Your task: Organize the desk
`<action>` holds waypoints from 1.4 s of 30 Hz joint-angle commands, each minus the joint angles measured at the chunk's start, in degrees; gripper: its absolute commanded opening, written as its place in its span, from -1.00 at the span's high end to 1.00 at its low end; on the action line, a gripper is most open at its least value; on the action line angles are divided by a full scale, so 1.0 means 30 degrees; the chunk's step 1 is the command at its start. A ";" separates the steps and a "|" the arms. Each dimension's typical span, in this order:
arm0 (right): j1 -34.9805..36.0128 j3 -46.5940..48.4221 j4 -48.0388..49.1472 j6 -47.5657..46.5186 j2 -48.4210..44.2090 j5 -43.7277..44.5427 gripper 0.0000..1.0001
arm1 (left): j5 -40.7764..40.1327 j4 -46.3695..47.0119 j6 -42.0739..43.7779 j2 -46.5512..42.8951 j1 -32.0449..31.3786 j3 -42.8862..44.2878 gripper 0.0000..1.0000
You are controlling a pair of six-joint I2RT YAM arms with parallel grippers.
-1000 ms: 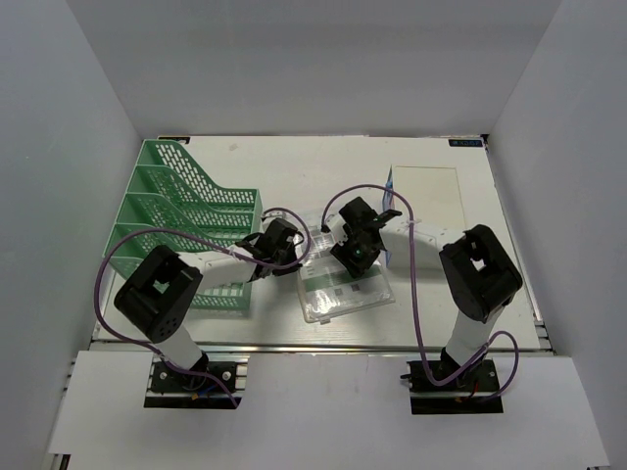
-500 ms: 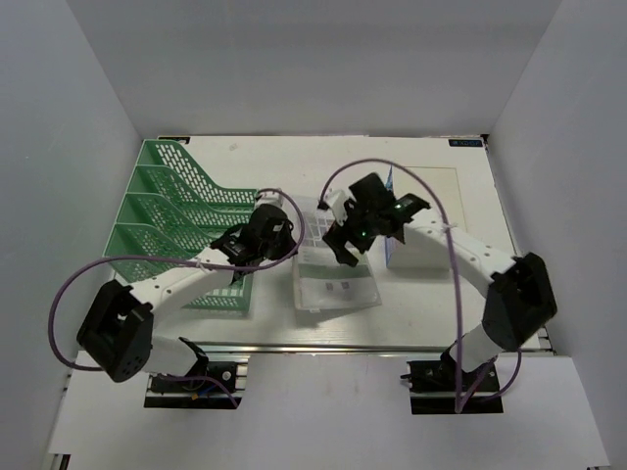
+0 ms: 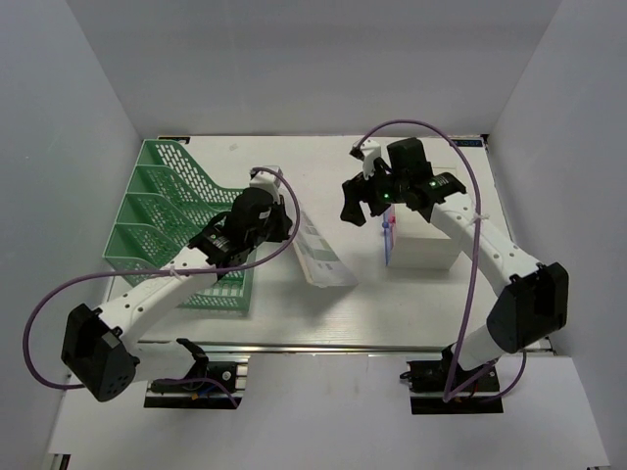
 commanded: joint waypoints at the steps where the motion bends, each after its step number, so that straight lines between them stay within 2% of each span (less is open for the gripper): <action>1: -0.0618 -0.0121 0.0631 0.1394 0.0366 -0.2461 -0.78 | -0.0214 -0.0101 0.1092 -0.0948 -0.0051 0.1661 1.00; 9: -0.0854 -0.0326 0.1159 0.1746 0.0251 -0.5328 -0.78 | -0.0711 -0.1127 0.0565 -0.0802 0.0125 0.2483 1.00; 13: -0.0825 -0.0502 0.1716 0.1192 -0.0423 -0.5743 -0.78 | -0.0946 -0.1215 0.0536 -0.0802 0.0125 0.2835 1.00; 16: -0.0562 0.0053 0.0811 0.0312 -0.1154 -0.6035 -0.78 | -0.1180 -0.1622 0.0390 -0.0540 0.0125 0.3419 1.00; 19: 0.0431 -0.0324 0.1245 0.0309 -0.2676 -0.4812 -0.78 | -0.1852 -0.1918 -0.0019 0.0192 -0.0078 0.4299 1.00; 26: 0.2894 -0.1205 0.2125 0.0867 -0.4261 0.0316 -0.75 | -0.2791 -0.1771 -0.1456 0.1423 -0.0080 0.4827 1.00; 35: 0.5736 -0.0063 0.1657 0.0809 -0.1862 0.3333 -0.77 | -0.3231 -0.1918 -0.2452 0.2537 -0.0080 0.5618 1.00; 42: 0.7084 0.0580 0.1687 0.0574 -0.0689 0.4275 -0.78 | -0.3173 -0.1802 -0.2716 0.3153 -0.0080 0.5970 1.00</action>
